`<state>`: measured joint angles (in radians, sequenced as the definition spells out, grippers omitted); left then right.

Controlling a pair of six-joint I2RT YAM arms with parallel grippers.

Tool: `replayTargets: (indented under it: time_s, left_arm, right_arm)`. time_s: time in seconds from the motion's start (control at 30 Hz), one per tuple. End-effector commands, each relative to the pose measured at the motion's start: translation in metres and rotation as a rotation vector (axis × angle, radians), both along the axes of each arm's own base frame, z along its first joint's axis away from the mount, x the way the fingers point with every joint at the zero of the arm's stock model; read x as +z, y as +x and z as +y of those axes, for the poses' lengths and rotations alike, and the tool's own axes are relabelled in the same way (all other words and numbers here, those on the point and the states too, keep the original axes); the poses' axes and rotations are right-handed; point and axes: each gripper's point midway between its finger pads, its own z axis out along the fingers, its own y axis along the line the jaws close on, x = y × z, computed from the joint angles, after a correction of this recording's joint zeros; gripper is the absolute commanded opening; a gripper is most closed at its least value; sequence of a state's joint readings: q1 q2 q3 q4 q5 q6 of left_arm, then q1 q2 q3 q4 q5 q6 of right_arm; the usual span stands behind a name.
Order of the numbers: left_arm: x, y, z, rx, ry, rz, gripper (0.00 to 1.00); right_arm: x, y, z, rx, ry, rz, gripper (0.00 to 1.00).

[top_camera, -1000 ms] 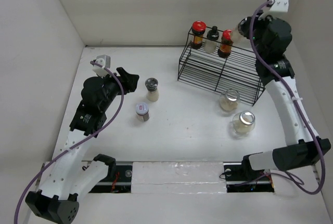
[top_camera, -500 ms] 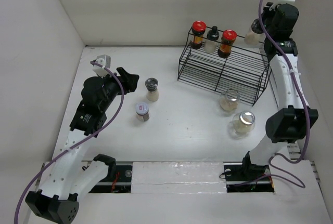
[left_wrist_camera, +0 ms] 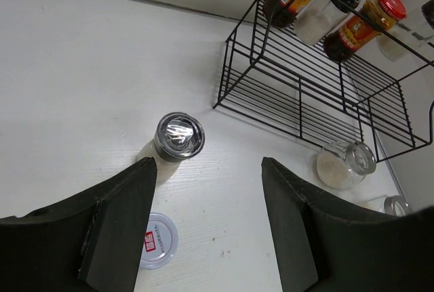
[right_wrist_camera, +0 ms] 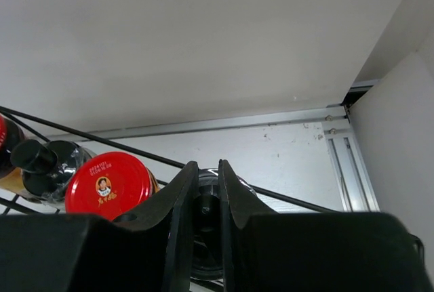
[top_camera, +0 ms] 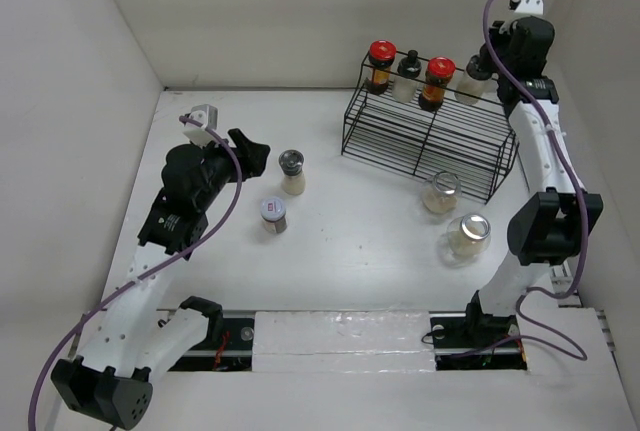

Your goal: Organize the condiment bottles

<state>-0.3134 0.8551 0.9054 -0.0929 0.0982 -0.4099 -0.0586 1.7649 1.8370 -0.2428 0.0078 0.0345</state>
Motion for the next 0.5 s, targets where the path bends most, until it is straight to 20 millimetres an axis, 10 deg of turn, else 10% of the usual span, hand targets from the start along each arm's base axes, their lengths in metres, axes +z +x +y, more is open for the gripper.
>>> replayTargets:
  time_s: [0.0, 0.27, 0.47]
  left_arm:
    - [0.008, 0.001, -0.005, -0.018, -0.022, -0.039, 0.59]
    - [0.011, 0.001, -0.006, -0.027, -0.026, -0.047, 0.59]
    - [0.011, 0.001, -0.006, -0.027, -0.026, -0.047, 0.59]
  right_arm:
    - [0.008, 0.005, 0.006, 0.028, 0.018, -0.064, 0.09]
    - [-0.017, 0.007, 0.012, 0.032, 0.054, -0.029, 0.19]
    - [0.004, -0.003, 0.018, 0.041, 0.061, -0.069, 0.76]
